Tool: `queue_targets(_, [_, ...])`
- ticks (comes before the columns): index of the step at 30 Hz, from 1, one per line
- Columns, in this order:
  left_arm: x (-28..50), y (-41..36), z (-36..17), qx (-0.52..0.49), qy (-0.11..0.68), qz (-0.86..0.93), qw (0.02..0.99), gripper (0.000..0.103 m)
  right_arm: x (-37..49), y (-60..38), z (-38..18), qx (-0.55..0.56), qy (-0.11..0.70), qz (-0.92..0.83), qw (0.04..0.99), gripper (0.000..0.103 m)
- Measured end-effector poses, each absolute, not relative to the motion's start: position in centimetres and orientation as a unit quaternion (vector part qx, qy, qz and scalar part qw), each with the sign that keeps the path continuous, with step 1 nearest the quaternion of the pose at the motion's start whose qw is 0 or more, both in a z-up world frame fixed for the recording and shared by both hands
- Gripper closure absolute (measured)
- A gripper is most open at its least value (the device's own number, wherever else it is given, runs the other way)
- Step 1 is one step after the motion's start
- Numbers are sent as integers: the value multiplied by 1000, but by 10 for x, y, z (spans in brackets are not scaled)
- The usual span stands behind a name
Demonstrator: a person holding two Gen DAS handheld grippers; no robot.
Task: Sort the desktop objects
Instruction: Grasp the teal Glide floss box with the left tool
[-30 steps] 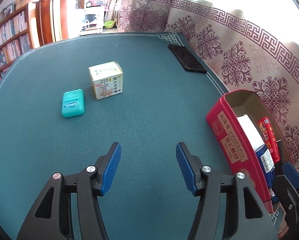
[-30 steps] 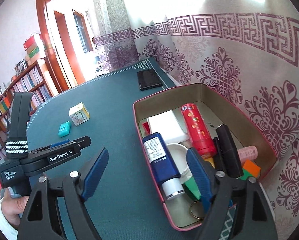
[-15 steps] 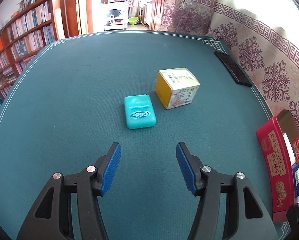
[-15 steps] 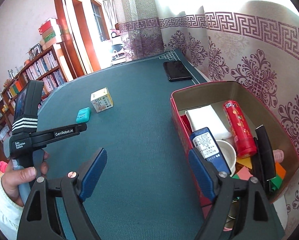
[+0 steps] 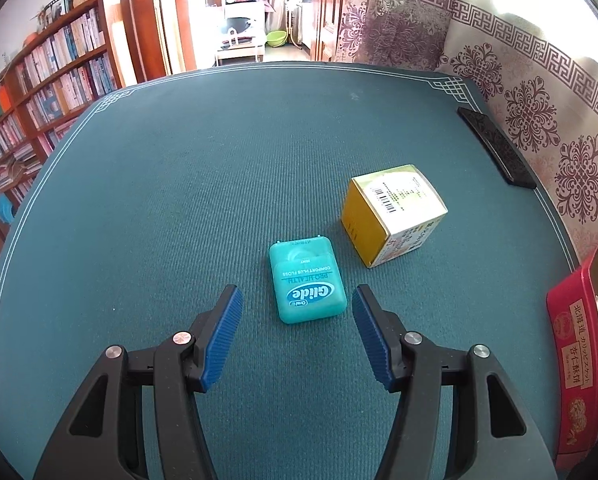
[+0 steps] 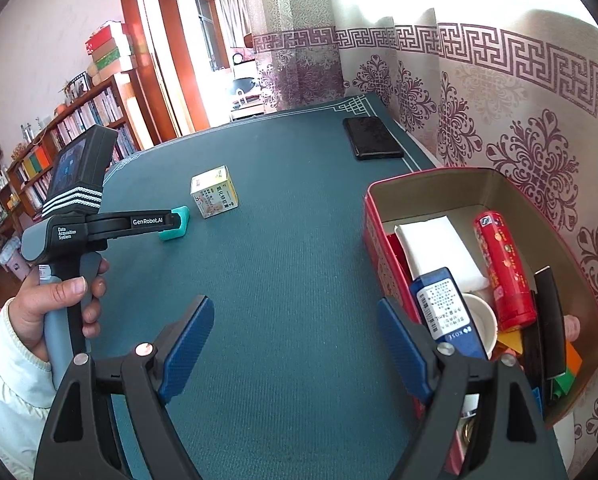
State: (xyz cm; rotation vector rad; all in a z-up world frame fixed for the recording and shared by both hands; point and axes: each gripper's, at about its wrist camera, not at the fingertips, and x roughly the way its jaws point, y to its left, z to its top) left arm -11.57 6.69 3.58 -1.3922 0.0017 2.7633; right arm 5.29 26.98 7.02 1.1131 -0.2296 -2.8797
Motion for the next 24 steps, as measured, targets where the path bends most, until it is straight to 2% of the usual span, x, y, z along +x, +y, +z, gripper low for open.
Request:
queue_targets(12, [-134,59,22,-440,-14,897,36,40,32,256,75,381,-70,-921,35,17])
queue_targets(14, [-132,58,22,-433,-12,901,35,44,27,254,75,391,-72,-917,34,17])
queue_targets(16, [-130,56,23,-429,-5,903,29,60,23,252,75,403,-76,-911,35,17])
queue_targets(24, [-123,37,26,-431,-50,900,34,60,19,235,85,435,-71,-896,61,17])
